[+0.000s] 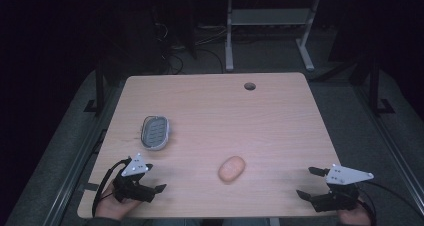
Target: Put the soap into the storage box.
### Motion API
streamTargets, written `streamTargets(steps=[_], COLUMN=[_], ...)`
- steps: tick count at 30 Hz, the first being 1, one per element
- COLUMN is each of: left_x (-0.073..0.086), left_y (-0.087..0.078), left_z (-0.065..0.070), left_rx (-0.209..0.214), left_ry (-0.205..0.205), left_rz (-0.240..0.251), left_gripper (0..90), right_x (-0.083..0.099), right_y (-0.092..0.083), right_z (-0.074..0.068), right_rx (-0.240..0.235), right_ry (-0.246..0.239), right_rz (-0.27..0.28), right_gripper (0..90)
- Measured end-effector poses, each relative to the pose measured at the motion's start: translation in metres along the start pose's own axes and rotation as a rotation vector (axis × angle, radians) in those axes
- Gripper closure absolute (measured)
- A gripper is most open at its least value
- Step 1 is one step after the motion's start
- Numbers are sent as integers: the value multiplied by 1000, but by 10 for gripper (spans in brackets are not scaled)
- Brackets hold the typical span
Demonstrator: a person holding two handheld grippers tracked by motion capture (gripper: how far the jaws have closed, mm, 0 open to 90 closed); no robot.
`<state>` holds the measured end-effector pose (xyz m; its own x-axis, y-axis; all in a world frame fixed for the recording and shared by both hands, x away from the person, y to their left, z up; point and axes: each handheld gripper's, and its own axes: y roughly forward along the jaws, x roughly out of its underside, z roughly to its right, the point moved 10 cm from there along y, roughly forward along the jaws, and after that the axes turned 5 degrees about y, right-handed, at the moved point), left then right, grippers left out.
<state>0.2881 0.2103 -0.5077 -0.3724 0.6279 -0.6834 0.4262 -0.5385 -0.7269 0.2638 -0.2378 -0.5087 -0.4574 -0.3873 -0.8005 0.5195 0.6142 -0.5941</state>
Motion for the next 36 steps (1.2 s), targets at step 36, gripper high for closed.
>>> streamTargets(steps=[36], left_x=[-52], left_y=[19], left_z=[24], left_rx=[74], left_ry=[89], left_rz=[-17], left_gripper=[166], right_x=[-3], right_y=[-3], right_z=[-2], right_rx=[10], right_ry=[-13], right_rz=[14], right_gripper=[138])
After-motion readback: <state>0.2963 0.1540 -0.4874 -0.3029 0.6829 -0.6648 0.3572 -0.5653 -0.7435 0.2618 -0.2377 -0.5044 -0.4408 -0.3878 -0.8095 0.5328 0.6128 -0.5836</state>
